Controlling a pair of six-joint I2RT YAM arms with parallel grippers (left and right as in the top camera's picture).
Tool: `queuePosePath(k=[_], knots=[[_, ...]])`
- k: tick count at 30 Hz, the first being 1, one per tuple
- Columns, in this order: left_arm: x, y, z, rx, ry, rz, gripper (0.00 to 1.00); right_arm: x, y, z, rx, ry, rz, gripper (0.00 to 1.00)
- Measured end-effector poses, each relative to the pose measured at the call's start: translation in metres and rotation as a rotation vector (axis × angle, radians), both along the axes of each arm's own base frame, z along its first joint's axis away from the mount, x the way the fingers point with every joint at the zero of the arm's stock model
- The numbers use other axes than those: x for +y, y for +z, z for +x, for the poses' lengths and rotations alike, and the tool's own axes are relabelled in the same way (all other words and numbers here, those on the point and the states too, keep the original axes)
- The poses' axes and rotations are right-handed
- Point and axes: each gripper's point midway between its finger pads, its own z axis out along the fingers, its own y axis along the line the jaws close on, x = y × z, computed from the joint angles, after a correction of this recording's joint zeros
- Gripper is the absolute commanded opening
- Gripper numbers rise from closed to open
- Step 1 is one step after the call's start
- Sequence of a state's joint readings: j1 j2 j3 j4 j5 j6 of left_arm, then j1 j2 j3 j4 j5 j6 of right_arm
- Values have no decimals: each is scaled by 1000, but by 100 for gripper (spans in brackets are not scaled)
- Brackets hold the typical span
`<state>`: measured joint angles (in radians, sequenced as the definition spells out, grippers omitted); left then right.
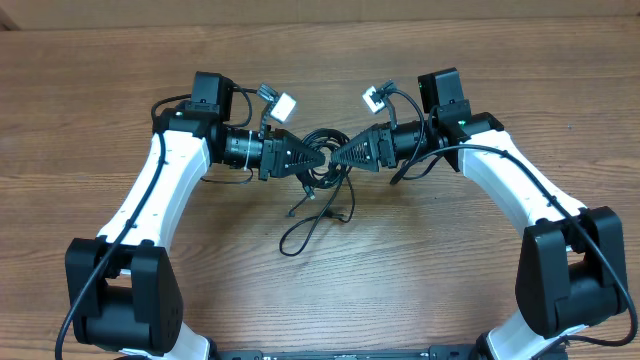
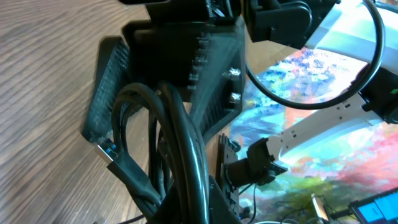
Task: Untangle cables
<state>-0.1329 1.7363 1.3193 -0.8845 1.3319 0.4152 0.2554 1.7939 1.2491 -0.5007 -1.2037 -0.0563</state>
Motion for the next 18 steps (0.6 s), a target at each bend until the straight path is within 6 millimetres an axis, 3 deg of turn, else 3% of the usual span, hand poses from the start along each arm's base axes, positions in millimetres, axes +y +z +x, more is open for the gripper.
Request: queuePosePath(k=[3, 4, 7, 9, 10, 13, 18], knots=[[-1, 0, -1, -1, -5, -1, 8, 0, 1, -4, 20, 9, 9, 9], [-1, 0, -1, -1, -4, 2, 13, 0, 1, -5, 23, 12, 11, 4], [2, -7, 2, 6, 16, 42, 34, -3, 0, -7, 57, 9, 9, 4], [6, -17, 7, 36, 49, 108, 75, -6, -4, -9, 90, -2, -8, 4], [11, -24, 10, 65, 78, 149, 88, -9, -7, -8, 105, -14, -23, 4], [21, -38, 19, 138, 156, 243, 91, -21, -21, -4, 155, -74, -98, 4], [33, -43, 37, 159, 248, 280, 85, -31, -37, 1, 190, -135, -189, 4]])
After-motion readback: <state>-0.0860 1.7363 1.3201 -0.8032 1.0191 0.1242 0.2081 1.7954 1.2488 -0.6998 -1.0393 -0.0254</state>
